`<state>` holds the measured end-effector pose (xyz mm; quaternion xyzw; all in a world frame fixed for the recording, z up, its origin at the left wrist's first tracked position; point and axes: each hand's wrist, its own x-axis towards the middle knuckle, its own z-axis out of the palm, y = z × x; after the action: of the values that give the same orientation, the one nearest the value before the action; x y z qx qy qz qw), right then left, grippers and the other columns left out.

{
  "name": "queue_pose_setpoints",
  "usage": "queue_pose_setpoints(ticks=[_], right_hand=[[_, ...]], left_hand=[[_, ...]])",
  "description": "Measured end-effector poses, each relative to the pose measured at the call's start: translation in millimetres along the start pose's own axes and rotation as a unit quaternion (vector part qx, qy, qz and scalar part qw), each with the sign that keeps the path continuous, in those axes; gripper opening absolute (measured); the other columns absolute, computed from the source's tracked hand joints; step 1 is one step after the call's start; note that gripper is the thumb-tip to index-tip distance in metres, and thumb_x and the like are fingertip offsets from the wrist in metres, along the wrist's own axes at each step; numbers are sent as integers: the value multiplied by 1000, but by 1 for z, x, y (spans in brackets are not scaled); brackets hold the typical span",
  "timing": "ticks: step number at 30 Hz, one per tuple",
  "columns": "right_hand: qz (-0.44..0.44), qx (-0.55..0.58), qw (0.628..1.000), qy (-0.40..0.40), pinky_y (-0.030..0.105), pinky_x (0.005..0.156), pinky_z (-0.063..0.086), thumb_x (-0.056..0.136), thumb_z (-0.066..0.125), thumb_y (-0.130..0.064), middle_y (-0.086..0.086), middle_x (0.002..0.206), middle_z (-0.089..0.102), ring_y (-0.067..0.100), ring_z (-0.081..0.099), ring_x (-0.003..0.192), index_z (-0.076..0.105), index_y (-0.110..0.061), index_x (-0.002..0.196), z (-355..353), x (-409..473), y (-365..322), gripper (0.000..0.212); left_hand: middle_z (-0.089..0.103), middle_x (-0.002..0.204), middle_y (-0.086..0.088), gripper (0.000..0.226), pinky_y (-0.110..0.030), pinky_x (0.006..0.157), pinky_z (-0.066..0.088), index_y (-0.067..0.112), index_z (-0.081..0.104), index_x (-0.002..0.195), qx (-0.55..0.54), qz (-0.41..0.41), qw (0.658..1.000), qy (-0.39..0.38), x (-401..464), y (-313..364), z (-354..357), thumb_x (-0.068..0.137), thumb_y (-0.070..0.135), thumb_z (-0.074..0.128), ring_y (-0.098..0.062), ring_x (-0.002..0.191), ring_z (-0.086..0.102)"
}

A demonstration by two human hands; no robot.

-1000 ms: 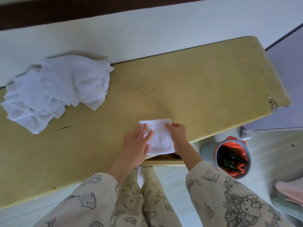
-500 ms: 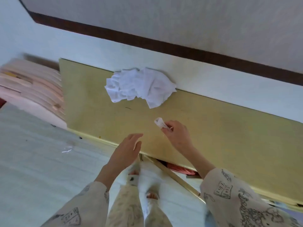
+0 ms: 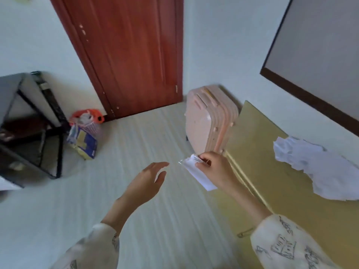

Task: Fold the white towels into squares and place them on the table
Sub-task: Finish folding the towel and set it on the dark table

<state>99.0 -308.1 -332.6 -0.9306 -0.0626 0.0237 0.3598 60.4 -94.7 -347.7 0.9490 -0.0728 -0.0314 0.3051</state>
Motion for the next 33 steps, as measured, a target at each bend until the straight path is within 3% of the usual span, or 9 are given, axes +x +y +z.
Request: queue_pose_setpoints(ticks=[3,6,10,17,22,30,33], right_hand=[[-71,0,996,-47,29,62,30,83,64,-18,5,73,54,20,48,70,57,-13,73,58,14,-84,14],[-111,15,990,-82,27,66,35,81,65,-18,5,78,60,20,53,74,63,-9,80,118,20,-165,10],[-180,28,971,-154,15,61,34,81,66,-19,-3,78,55,14,51,72,59,-24,77,198,23,-269,9],[-242,62,932,-264,15,66,38,82,67,-19,-2,85,61,7,51,71,66,-14,85,314,35,-408,6],[-274,57,907,-314,17,68,39,82,68,-18,-13,76,56,5,52,70,65,-20,82,394,70,-484,4],[-302,44,881,-362,21,73,42,81,69,-17,-7,82,59,9,54,75,57,-34,72,521,148,-601,23],[-303,31,875,-376,21,76,43,81,70,-19,-4,90,63,12,59,84,65,-26,84,557,176,-645,9]], left_hand=[[54,130,3,35,-17,91,35,23,49,130,20,-54,997,52,-48,-72,-65,96,24,43,-14,114,55],[54,131,2,35,-17,91,34,22,49,131,25,-102,991,87,-97,-141,-125,97,24,43,-14,115,54],[52,133,2,35,-22,96,36,21,47,132,38,-166,977,128,-159,-222,-197,97,24,42,-15,118,52],[57,127,-1,34,-24,91,42,21,49,130,-5,-249,950,187,-230,-335,-278,97,22,43,-16,111,57],[57,125,-1,34,-25,89,44,23,49,130,-38,-292,934,201,-242,-420,-318,96,23,43,-15,107,58],[53,131,1,43,-23,89,42,22,43,134,-33,-336,923,185,-222,-573,-412,92,25,53,-16,112,54],[48,136,2,53,-26,95,41,24,40,136,-53,-325,924,195,-203,-617,-452,87,31,60,-15,117,51]])
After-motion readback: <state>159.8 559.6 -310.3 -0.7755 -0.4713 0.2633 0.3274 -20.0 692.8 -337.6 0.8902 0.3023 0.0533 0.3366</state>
